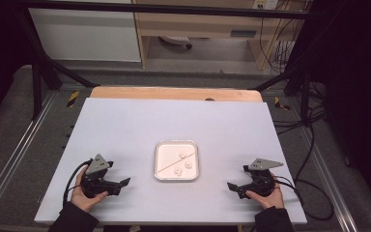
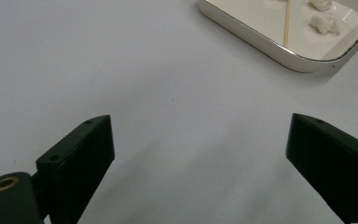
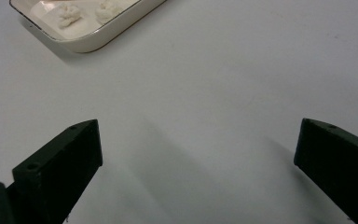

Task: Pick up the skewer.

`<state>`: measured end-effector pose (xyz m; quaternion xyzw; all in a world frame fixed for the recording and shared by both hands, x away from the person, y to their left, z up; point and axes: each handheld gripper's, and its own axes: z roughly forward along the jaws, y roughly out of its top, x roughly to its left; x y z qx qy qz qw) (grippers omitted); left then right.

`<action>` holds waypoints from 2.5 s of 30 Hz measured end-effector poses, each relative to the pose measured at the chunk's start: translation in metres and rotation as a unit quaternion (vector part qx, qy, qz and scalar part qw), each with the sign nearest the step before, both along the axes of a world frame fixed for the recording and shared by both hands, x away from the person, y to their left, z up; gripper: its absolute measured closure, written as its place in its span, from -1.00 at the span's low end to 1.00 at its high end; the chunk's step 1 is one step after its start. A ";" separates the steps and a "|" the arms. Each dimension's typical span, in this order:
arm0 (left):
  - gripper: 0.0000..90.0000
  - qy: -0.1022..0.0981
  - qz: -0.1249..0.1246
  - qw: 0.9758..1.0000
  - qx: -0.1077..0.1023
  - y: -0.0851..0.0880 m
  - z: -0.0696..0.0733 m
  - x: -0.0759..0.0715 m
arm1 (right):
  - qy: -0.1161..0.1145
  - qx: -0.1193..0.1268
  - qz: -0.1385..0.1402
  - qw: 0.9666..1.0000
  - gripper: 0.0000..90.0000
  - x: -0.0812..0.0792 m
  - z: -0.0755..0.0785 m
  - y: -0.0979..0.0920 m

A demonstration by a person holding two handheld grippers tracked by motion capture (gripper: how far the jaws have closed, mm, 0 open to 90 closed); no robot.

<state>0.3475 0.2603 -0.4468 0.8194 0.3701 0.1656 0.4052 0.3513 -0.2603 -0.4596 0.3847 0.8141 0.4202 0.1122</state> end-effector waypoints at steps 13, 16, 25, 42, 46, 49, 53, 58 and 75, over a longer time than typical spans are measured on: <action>-0.83 -0.001 -0.012 1.000 0.006 -0.008 0.002 0.000 | -0.002 0.007 0.000 1.000 -0.97 0.001 0.002 -0.001; -0.83 -0.001 -0.014 1.000 0.008 -0.010 0.003 0.000 | -0.002 0.007 0.000 1.000 -0.97 0.000 0.002 -0.001; -0.82 -0.001 -0.017 1.000 0.002 -0.015 0.005 -0.001 | -0.003 0.007 -0.002 1.000 -0.97 0.001 0.002 -0.001; -0.85 0.001 -0.028 0.999 0.018 -0.033 0.011 -0.003 | -0.002 0.002 -0.003 1.000 -0.97 0.001 0.001 0.000; -0.85 0.001 -0.031 0.999 0.020 -0.037 0.014 -0.002 | -0.003 0.003 -0.004 1.000 -0.97 0.001 0.002 0.000; -0.85 -0.001 -0.033 0.999 0.019 -0.041 0.016 -0.001 | -0.002 0.003 -0.002 1.000 -0.97 0.001 0.001 0.000; -0.85 0.003 -0.037 0.999 0.018 -0.046 0.020 -0.001 | -0.002 0.003 -0.003 1.000 -0.97 0.001 0.001 0.000; -0.86 0.004 -0.042 0.999 0.025 -0.055 0.024 0.002 | 0.000 0.004 -0.003 1.000 -0.97 0.001 0.001 0.000; -0.86 0.002 -0.060 0.997 0.042 -0.092 0.035 0.017 | -0.002 0.002 0.000 1.000 -0.97 0.001 0.001 0.000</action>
